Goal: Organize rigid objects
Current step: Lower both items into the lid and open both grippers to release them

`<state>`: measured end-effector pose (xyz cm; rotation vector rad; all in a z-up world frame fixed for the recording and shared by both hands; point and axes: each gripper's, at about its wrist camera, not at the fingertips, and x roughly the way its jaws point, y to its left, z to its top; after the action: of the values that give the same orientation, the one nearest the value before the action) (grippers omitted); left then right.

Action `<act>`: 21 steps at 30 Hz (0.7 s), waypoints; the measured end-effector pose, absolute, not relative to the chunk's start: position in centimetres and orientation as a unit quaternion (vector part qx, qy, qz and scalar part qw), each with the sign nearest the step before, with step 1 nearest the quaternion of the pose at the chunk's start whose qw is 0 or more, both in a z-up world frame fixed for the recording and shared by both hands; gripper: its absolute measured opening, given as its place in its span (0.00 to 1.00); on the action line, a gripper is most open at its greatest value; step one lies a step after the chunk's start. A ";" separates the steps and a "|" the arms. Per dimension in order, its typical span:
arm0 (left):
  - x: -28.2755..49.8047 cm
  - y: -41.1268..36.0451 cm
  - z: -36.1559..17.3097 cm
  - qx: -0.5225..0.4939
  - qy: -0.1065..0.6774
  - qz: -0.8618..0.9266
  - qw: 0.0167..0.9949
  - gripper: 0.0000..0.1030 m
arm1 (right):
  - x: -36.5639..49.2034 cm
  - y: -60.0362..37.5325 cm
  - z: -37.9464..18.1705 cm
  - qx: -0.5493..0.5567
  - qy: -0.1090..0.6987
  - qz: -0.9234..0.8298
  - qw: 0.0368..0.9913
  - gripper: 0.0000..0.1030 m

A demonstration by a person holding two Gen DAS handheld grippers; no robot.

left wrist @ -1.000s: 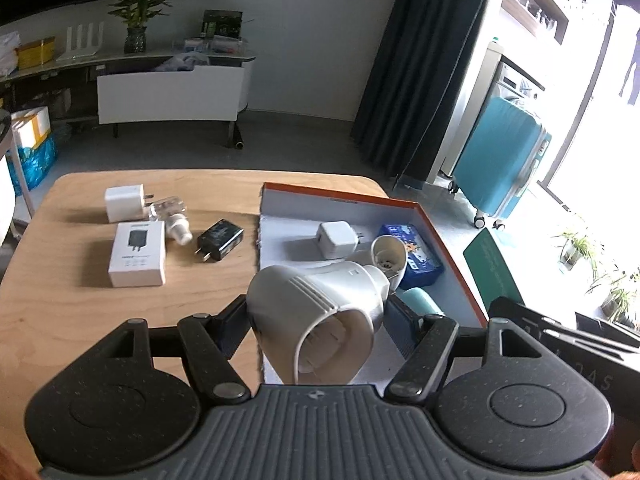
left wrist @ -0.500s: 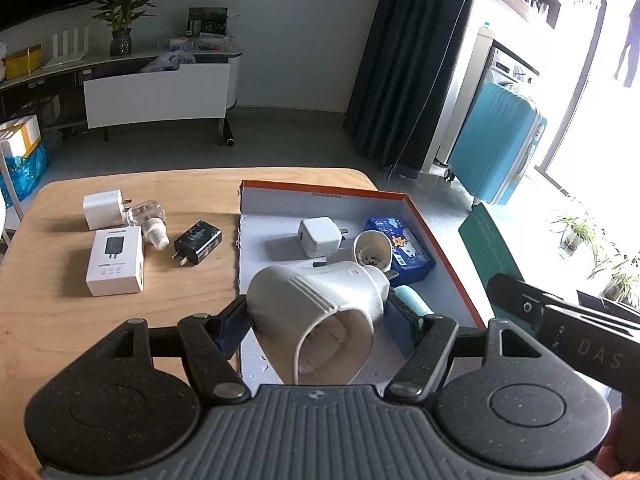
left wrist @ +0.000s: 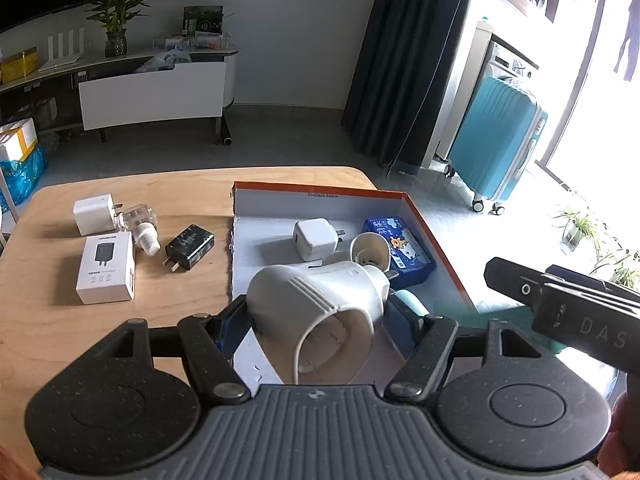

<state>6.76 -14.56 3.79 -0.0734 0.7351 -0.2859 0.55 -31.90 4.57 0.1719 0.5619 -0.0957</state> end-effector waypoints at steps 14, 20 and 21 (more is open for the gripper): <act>8.0 -14.5 3.3 -0.041 0.366 -0.135 0.920 0.70 | 2.9 -33.0 4.7 0.100 0.281 -0.037 0.954 0.81; 8.3 -14.5 3.0 -0.043 0.371 -0.135 0.918 0.70 | 4.2 -33.3 4.9 0.106 0.278 -0.034 0.954 0.81; 8.4 -14.5 2.9 -0.044 0.371 -0.135 0.918 0.70 | 4.4 -33.4 4.9 0.107 0.278 -0.034 0.954 0.81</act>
<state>8.42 -14.48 2.93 -0.0897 0.7640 -0.2770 4.44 -33.37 4.86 0.2169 0.5646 -0.0687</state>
